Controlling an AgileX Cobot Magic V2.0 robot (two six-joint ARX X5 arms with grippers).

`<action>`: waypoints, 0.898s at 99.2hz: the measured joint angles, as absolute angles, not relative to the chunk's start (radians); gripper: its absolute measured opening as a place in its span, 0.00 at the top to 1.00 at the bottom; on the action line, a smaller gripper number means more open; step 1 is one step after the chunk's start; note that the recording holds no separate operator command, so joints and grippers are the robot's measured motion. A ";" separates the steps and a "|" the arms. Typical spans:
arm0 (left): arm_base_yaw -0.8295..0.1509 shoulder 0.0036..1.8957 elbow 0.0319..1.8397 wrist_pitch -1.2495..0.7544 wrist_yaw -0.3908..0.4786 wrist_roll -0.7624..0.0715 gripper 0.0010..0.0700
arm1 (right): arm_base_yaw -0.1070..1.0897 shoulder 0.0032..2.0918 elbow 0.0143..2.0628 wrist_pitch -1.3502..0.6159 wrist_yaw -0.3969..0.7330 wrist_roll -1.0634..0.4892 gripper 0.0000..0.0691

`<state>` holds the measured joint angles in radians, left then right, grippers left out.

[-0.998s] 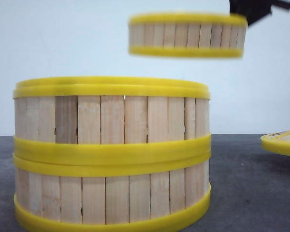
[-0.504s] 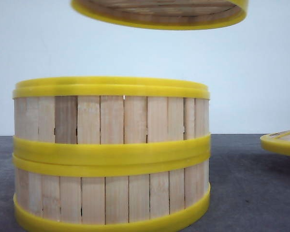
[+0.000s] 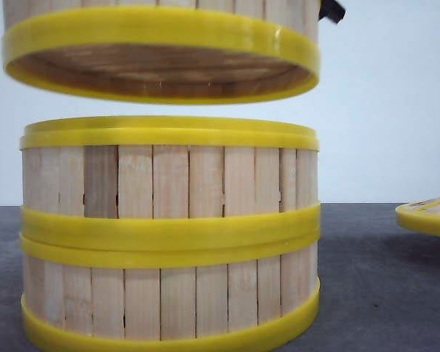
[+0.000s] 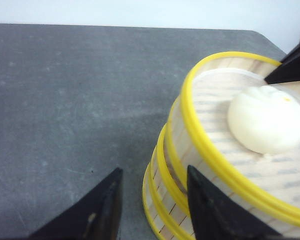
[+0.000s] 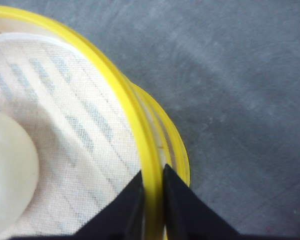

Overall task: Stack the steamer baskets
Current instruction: 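Lift the basket with the right gripper and lower it onto the stack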

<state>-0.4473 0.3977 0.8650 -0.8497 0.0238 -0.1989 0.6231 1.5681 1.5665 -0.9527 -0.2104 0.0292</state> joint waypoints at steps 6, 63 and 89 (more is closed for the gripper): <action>-0.447 0.398 0.865 -0.862 0.024 -0.199 0.68 | 0.623 1.579 1.567 -0.952 -0.191 0.029 0.96; -0.447 0.398 0.865 -0.885 0.024 -0.199 0.68 | 0.628 1.621 1.566 -0.961 -0.170 0.029 0.96; -0.447 0.398 0.865 -0.885 0.024 -0.199 0.68 | 0.635 1.650 1.566 -0.963 -0.171 0.027 0.96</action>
<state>-0.4473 0.3977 0.8650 -0.8852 0.0242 -0.1989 0.6353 1.6501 1.5661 -0.9634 -0.1711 0.0273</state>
